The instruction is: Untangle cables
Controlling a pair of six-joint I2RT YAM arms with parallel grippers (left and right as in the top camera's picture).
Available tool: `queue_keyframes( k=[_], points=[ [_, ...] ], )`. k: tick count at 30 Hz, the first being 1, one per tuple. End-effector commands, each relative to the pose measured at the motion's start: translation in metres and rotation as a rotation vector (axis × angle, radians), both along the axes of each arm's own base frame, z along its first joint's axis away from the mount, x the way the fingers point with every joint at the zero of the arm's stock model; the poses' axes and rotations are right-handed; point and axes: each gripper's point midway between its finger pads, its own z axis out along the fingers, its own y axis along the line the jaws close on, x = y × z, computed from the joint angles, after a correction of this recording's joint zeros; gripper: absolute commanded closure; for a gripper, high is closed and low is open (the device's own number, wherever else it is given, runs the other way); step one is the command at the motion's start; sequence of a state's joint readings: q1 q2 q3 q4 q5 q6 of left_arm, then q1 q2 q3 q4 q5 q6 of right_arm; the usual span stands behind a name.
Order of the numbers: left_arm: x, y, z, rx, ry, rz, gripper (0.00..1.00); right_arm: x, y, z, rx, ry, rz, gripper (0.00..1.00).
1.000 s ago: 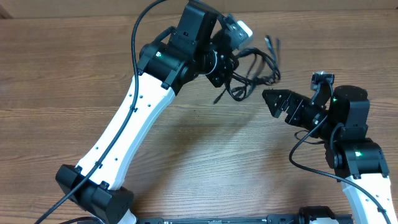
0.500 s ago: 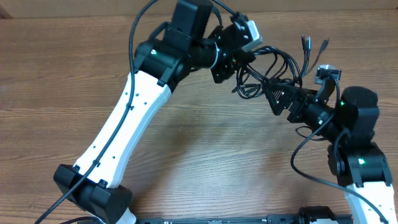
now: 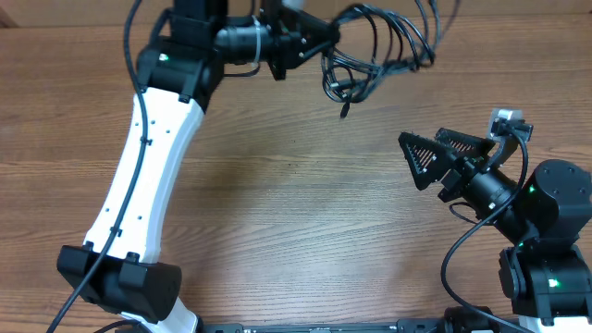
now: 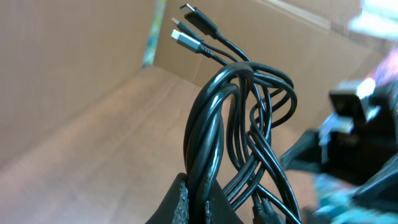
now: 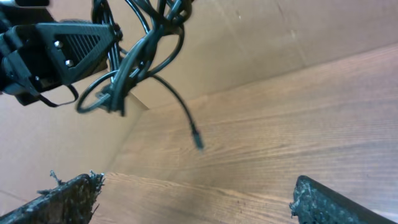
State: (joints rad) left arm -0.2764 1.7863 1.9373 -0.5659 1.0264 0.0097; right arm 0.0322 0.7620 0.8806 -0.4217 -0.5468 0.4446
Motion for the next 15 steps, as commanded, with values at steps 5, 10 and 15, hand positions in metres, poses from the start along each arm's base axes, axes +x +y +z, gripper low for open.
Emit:
queue_keyframes(
  k=[5, 10, 15],
  points=[
    [-0.018, 0.008, 0.021, -0.174, 0.613, 0.034, 0.96, -0.003, 0.007, 0.041, 0.013, -0.169, 0.059, 0.06],
    [-0.046, 0.004, 0.033, -0.198, 0.755, -0.123, 0.96, -0.01, 0.017, 0.064, 0.07, -0.237, 0.123, 0.09],
    [-0.059, 0.005, 0.04, -0.201, 0.827, -0.201, 0.96, -0.009, 0.017, 0.075, 0.198, -0.188, 0.112, 0.09]
  ],
)
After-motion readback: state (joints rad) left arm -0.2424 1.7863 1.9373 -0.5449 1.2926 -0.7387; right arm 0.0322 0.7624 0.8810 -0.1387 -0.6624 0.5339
